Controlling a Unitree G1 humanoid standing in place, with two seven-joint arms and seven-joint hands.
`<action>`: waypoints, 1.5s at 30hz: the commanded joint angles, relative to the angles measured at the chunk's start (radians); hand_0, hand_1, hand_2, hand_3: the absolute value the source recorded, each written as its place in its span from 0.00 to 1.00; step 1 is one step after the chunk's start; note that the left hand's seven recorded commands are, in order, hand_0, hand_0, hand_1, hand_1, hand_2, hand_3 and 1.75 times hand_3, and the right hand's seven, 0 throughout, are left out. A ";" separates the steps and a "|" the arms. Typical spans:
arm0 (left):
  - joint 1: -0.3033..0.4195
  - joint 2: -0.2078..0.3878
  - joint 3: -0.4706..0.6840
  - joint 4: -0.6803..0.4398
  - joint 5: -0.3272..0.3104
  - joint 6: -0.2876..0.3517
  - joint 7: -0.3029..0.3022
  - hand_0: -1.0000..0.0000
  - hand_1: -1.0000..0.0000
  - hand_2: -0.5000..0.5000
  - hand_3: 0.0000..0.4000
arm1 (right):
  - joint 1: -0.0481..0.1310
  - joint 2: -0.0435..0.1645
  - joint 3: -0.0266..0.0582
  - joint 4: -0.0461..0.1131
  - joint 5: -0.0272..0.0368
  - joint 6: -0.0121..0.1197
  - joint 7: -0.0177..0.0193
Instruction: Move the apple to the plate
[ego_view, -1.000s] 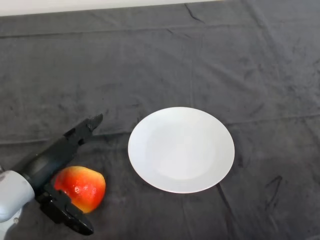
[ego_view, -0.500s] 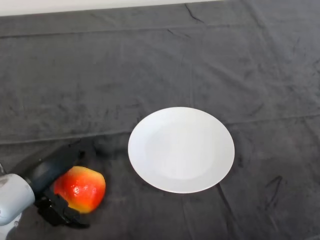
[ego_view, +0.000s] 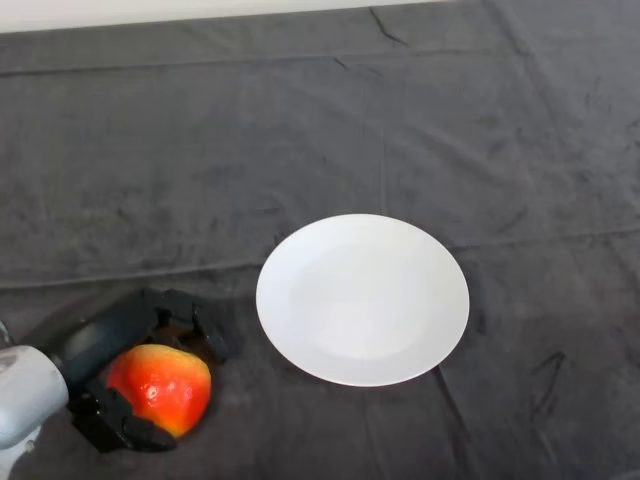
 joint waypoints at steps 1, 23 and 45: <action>-0.033 0.045 -0.005 0.062 0.019 -0.015 -0.019 0.00 0.00 0.50 1.00 | 0.028 -0.006 0.0012 0.007 0.0000 0.009 0.0038; -0.200 -0.325 0.046 0.130 0.051 -0.098 0.353 0.00 0.00 0.50 1.00 | 0.033 -0.006 0.0008 -0.001 0.0003 0.010 0.0056; -0.216 -0.442 -0.205 0.236 0.009 -0.225 0.500 0.00 0.00 0.50 1.00 | 0.038 -0.006 0.0003 -0.011 0.0002 0.012 0.0085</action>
